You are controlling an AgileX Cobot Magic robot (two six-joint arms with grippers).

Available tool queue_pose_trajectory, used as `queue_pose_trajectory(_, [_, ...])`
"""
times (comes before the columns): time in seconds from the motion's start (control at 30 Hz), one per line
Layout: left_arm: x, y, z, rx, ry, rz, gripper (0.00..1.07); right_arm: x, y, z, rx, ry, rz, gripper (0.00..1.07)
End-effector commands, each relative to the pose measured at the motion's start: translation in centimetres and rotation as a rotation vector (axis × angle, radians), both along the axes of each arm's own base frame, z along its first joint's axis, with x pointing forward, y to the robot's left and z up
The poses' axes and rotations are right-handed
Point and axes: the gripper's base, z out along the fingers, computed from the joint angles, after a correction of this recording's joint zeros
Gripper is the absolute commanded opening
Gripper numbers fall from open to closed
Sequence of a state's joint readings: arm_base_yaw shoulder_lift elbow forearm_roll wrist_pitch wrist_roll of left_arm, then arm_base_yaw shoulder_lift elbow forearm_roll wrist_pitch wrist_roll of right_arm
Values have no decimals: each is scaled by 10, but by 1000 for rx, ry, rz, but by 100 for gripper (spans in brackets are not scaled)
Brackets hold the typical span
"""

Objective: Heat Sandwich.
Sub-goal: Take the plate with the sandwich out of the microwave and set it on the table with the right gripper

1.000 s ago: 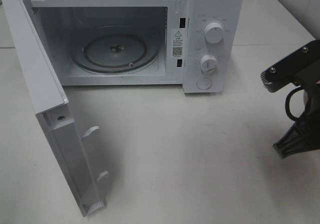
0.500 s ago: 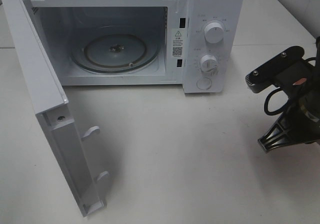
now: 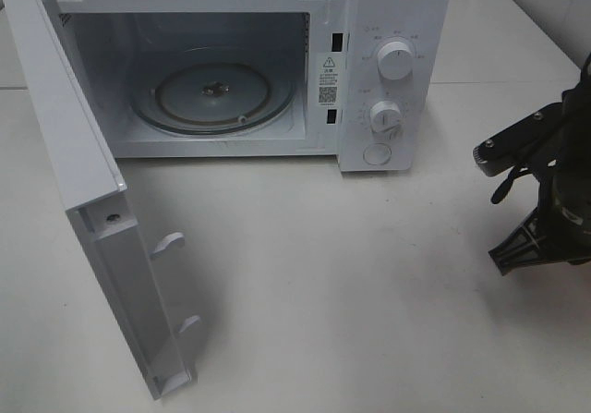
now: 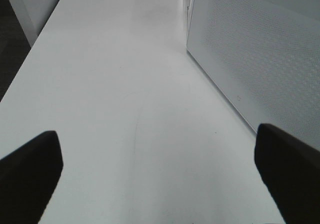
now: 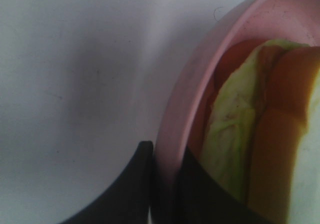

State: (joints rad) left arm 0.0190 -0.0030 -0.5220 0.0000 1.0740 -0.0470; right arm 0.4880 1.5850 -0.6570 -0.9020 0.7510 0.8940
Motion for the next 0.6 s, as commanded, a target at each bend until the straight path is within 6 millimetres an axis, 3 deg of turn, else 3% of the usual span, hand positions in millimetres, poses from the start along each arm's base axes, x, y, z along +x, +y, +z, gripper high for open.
queue_pose_trajectory(0.03, [0, -1, -1, -6, -11, -1, 100, 4, -3, -2, -36, -13, 6, 0])
queue_pose_trajectory(0.6, [0, -1, -1, -6, -11, -1, 100, 13, 1, -34, -46, 11, 8, 0])
